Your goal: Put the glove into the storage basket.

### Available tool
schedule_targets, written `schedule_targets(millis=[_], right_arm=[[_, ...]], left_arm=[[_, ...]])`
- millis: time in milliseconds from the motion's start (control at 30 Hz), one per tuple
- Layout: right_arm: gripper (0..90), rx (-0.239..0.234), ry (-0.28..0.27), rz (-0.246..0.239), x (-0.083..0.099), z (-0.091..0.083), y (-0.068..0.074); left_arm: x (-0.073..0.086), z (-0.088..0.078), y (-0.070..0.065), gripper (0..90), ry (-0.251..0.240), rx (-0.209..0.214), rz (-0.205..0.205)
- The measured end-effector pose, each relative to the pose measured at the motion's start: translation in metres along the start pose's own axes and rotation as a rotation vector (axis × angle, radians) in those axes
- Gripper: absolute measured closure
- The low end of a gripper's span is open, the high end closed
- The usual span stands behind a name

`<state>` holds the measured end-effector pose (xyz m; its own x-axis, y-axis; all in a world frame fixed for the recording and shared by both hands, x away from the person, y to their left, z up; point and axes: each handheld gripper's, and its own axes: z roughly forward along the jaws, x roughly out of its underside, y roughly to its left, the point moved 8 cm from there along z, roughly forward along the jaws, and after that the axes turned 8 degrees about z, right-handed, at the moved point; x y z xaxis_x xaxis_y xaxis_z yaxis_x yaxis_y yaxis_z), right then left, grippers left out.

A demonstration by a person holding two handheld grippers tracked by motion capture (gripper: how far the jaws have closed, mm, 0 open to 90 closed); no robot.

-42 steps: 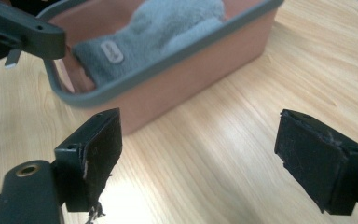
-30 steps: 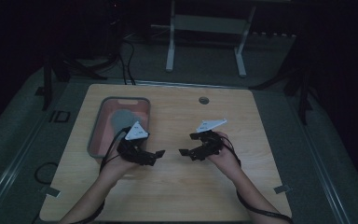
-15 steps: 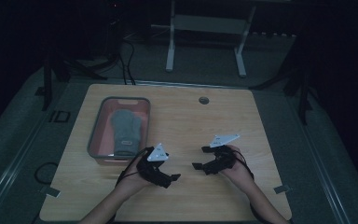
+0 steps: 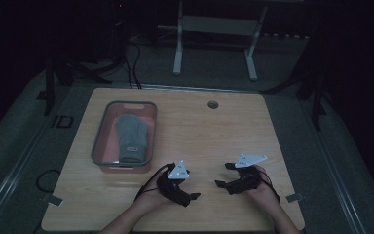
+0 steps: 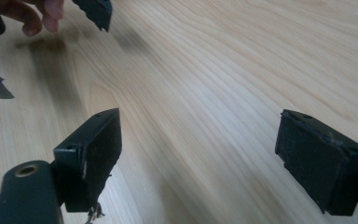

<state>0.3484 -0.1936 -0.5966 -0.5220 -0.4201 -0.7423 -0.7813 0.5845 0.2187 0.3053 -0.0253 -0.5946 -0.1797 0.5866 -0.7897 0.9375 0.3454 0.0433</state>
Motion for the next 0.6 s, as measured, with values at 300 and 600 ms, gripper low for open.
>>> schedule_targets(millis=[300, 600], right_arm=[[14.4, 0.033, -0.028, 0.047, 0.019, -0.021, -0.015], [14.6, 0.060, -0.048, 0.072, 0.029, -0.033, -0.031]], left_arm=[[-0.002, 0.007, -0.001, 12.3, -0.041, -0.005, -0.005], [0.002, 0.007, -0.001, 12.3, -0.053, -0.023, -0.005]])
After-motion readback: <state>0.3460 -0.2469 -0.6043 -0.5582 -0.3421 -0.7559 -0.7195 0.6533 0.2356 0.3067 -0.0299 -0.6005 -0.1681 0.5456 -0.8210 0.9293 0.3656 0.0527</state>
